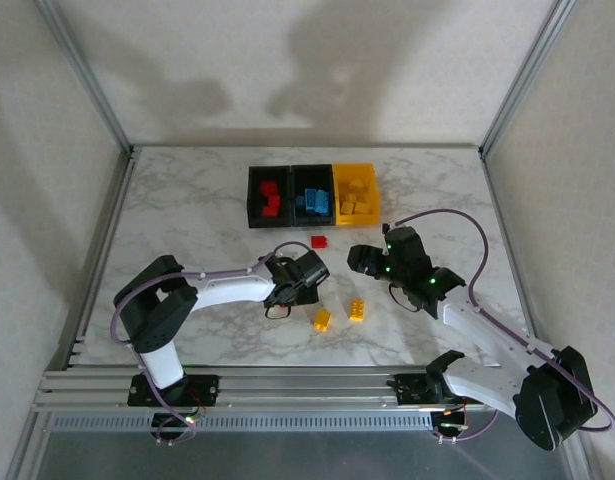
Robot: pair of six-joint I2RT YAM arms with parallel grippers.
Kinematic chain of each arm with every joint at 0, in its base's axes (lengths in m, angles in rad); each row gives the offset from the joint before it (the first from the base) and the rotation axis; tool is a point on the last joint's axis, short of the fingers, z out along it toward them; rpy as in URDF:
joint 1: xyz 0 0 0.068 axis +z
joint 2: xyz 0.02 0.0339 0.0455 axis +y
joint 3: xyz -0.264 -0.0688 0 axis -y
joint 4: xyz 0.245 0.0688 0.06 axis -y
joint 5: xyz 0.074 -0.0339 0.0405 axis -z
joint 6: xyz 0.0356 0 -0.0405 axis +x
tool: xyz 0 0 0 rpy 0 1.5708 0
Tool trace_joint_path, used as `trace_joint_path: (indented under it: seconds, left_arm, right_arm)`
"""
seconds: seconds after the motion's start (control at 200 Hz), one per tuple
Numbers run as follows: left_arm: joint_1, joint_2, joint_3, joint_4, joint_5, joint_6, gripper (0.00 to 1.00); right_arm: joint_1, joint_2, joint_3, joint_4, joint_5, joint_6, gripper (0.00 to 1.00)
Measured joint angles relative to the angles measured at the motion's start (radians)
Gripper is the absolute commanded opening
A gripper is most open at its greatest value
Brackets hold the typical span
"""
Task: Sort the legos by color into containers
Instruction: Pick up the lego from the middle-left of the table.
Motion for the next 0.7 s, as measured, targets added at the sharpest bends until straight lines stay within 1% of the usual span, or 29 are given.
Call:
trace_joint_path:
  seconds: [0.205,0.37,0.416,0.461,0.531,0.631,0.701]
  left_arm:
    - [0.0,0.039,0.034,-0.011,-0.018,0.012,0.68]
    - [0.0,0.041,0.034,-0.011,-0.019,0.015,0.69]
    - [0.0,0.041,0.032,-0.011,-0.018,0.016,0.68]
    - [0.0,0.04,0.028,-0.011,-0.018,0.019,0.63]
    - [0.0,0.04,0.016,-0.011,-0.019,0.029,0.6]
    - [0.0,0.029,-0.005,-0.009,-0.024,0.043,0.5]
    - [0.0,0.009,-0.023,-0.014,-0.024,0.048,0.46]
  right_arm:
    - [0.0,-0.01,-0.005,0.002,0.003,0.01,0.76]
    - [0.0,-0.009,-0.005,0.001,0.003,0.013,0.76]
    - [0.0,-0.008,-0.004,-0.002,0.003,0.013,0.76]
    - [0.0,-0.005,-0.003,-0.005,0.003,0.014,0.76]
    - [0.0,0.0,-0.002,-0.005,0.003,0.014,0.76]
    - [0.0,0.003,-0.002,-0.005,0.003,0.016,0.76]
    - [0.0,0.004,-0.002,-0.005,0.003,0.017,0.76]
